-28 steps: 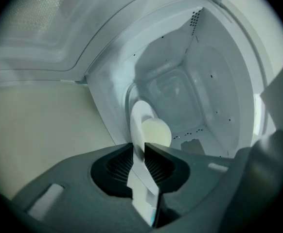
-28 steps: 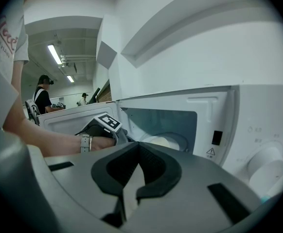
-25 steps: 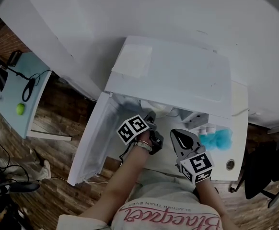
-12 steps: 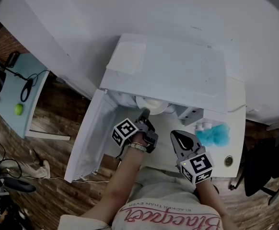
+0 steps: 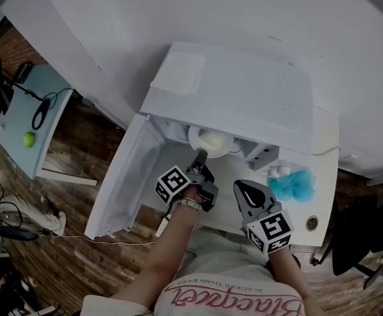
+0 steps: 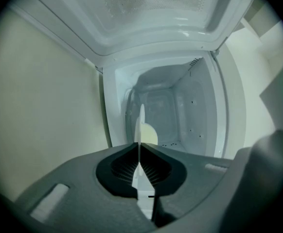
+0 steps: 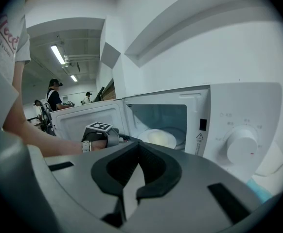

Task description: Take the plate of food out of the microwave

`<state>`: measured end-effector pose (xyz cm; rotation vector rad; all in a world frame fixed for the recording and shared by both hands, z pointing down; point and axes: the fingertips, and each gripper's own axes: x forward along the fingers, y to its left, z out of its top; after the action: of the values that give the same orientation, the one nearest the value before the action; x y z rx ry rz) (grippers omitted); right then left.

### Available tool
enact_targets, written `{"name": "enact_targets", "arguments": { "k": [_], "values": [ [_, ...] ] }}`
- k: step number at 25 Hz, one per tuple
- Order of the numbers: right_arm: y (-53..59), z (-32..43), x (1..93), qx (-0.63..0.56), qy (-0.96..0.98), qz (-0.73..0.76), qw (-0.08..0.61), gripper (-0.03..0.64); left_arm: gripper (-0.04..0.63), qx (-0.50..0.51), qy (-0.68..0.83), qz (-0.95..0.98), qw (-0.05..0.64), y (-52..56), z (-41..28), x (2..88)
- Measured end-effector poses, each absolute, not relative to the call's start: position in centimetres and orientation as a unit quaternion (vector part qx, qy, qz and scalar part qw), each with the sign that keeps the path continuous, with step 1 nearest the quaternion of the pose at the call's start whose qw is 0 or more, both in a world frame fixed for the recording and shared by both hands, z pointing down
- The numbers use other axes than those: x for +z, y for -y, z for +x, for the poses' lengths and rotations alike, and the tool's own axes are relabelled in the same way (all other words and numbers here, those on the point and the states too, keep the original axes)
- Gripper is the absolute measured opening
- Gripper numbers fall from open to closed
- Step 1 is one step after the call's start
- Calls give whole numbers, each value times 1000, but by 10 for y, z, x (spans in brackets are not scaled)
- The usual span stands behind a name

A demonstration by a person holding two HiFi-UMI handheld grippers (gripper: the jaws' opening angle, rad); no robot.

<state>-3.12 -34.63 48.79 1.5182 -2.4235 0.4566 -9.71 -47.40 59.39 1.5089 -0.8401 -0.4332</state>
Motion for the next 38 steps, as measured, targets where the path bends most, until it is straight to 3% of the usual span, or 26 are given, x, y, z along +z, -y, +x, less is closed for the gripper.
{"name": "enact_targets", "arguments": {
  "k": [38],
  "values": [
    [275,-17,454,115,889,438,71,9,15,-292,412,628,592,380,-104,555]
  ]
}}
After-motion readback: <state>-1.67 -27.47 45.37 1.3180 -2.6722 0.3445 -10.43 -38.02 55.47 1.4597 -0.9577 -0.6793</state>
